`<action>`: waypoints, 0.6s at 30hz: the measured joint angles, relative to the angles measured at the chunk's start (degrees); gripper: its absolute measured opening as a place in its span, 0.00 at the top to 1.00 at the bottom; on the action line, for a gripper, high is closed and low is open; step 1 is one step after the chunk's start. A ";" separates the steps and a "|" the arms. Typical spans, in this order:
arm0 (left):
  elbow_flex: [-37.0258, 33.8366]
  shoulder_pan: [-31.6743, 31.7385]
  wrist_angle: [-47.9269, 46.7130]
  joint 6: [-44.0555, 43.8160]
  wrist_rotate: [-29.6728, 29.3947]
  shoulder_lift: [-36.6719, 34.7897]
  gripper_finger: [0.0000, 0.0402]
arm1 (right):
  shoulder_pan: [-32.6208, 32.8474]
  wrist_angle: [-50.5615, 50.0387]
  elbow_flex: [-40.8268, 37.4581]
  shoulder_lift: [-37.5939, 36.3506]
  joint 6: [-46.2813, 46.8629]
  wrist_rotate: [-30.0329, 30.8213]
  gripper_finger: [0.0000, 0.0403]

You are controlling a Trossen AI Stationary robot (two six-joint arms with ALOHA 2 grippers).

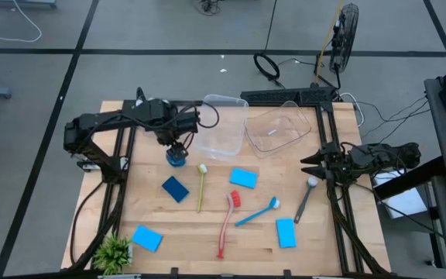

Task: Pick & Place Kitchen Sink Supplies
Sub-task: Put the dish soap into the left transparent bin

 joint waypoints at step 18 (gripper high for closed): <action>-9.02 -1.10 3.99 -0.24 -2.53 0.00 0.30 | 0.00 -0.02 0.00 0.00 0.51 0.07 0.55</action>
